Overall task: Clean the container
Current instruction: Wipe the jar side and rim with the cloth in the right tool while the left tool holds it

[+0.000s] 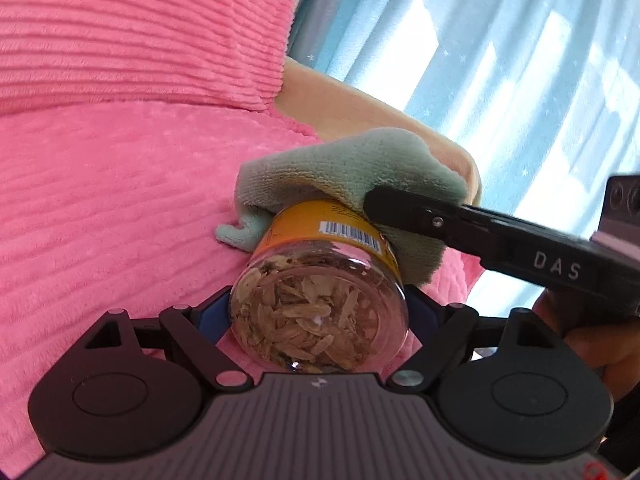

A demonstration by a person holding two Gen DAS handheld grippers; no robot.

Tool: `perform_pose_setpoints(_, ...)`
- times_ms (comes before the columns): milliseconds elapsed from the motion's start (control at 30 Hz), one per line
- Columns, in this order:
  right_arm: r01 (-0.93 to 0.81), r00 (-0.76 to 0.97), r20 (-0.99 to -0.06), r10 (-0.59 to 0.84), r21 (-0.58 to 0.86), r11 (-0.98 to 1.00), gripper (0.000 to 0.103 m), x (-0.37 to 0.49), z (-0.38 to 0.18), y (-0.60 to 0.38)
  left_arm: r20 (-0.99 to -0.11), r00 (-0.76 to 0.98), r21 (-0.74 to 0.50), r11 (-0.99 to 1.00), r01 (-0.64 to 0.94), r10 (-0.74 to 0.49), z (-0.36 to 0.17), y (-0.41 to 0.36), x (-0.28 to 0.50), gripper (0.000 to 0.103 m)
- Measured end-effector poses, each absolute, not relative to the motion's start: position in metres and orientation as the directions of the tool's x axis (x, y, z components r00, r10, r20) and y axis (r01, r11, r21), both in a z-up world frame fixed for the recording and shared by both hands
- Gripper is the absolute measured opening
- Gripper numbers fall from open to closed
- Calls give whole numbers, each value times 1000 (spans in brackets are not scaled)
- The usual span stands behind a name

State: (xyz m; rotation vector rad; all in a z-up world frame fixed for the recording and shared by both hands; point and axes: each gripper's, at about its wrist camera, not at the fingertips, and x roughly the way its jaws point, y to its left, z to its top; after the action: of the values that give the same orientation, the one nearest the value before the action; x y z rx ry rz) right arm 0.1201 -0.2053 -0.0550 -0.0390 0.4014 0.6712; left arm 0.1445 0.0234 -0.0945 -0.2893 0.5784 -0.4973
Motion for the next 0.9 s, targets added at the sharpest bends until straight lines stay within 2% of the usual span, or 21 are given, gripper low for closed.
perform_pose_setpoints(67,-605,713,-376,592,98,790,12,120,-55,-207,-451,750,-294,874,386,-483,-89,16,139,87)
perform_pose_setpoints(167,-594,720,-370,587,107,797,12,122,-53,-210,-455,814,39,905,424,-362,-82,-12,122,87)
perform_pose_setpoints(267,-585,728,-367,579,108,804,12,122,-53,-210,-442,847,257,862,436,-296,-84,-35,109,87)
perform_pose_setpoints(467,-612,724,-378,577,36,790,13,115,-54,-202,-455,839,253,860,443,-298,-85,-34,107,87)
perform_pose_setpoints(733,-720,625,-382,681,56,692,13,95,-52,-191,-464,833,235,865,443,-301,-85,-35,112,87)
perform_pose_setpoints(900,-654,694,-377,614,27,756,12,106,-54,-194,-462,835,245,862,444,-299,-85,-38,113,87)
